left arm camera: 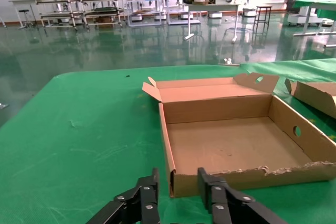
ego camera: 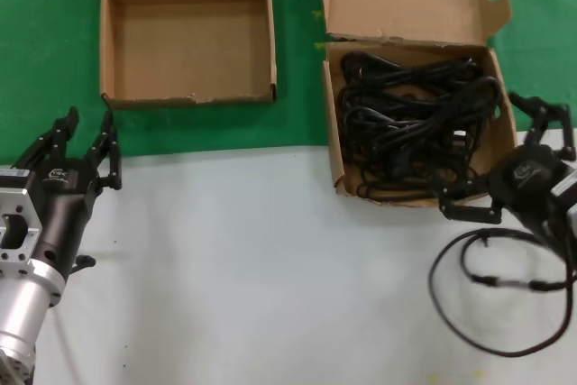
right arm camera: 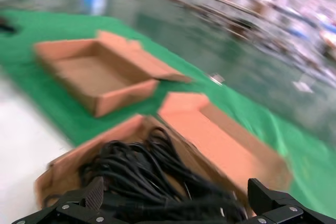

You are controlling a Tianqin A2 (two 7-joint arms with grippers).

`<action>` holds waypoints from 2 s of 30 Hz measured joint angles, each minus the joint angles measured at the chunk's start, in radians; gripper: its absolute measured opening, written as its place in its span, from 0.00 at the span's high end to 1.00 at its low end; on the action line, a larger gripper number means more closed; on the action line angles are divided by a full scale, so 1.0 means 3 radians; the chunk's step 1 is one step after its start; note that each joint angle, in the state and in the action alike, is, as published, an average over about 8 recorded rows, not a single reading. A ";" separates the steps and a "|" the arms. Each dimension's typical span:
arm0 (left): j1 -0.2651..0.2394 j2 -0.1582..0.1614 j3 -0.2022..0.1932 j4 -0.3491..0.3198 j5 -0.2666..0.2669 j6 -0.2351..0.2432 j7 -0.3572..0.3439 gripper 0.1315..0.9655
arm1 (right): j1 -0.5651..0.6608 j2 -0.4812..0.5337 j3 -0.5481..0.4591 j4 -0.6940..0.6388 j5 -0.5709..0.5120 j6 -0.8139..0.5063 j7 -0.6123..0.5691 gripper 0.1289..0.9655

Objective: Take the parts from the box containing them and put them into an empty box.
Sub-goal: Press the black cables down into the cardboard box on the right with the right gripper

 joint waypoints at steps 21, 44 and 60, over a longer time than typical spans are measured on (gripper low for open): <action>0.0000 0.0000 0.0000 0.0000 0.0000 0.0000 0.0000 0.96 | 0.1225 0.1124 -0.0730 0.0088 -0.1107 -0.1500 -0.0693 0.00; 0.0000 0.0000 0.0000 0.0000 0.0000 0.0000 0.0000 0.98 | 0.1627 0.0860 -0.1110 -0.0090 -0.1975 -0.1523 -0.0658 0.09; 0.0000 0.0000 0.0000 0.0000 0.0000 0.0000 0.0000 0.98 | 0.1769 0.0672 -0.1209 -0.0282 -0.2216 -0.1501 -0.0650 0.45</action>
